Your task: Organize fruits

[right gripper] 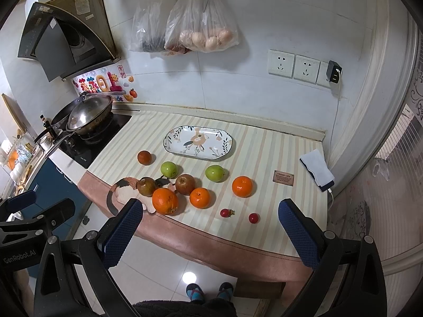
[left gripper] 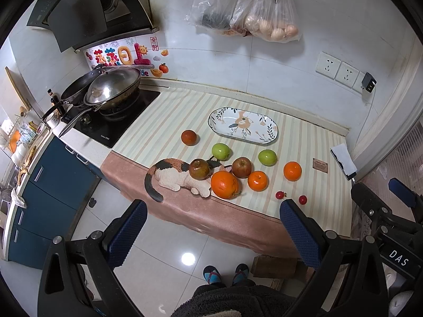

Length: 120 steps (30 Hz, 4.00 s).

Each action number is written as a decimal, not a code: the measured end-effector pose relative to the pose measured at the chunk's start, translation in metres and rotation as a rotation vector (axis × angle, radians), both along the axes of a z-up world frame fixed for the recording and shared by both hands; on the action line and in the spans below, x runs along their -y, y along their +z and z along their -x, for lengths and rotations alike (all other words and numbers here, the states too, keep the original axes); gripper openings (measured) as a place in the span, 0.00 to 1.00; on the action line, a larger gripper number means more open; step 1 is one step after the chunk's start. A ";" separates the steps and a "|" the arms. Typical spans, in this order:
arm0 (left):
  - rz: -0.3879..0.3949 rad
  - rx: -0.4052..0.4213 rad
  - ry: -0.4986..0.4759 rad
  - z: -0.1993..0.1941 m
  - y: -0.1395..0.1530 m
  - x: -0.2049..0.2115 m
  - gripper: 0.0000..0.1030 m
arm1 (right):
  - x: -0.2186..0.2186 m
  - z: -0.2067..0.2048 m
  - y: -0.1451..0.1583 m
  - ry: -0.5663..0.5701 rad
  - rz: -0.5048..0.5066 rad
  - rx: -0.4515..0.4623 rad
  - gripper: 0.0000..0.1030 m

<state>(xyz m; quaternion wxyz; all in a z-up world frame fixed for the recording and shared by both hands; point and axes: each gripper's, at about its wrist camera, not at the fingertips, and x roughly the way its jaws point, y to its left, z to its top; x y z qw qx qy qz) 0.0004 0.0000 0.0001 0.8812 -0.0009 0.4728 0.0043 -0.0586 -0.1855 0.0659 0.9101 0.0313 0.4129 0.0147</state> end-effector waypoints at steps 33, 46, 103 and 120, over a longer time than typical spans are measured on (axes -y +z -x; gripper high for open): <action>-0.003 0.003 0.000 -0.002 0.002 -0.003 1.00 | 0.002 0.002 0.004 0.002 -0.011 0.005 1.00; -0.072 0.025 0.034 -0.031 -0.002 -0.029 1.00 | -0.003 -0.025 -0.006 -0.052 -0.104 -0.019 1.00; -0.075 -0.555 -0.156 -0.228 -0.303 0.009 0.79 | -0.032 -0.274 -0.374 0.060 -0.320 -0.786 0.64; 0.139 -0.365 -0.134 -0.303 -0.157 0.008 0.79 | 0.015 -0.327 -0.271 0.052 -0.454 -0.571 0.64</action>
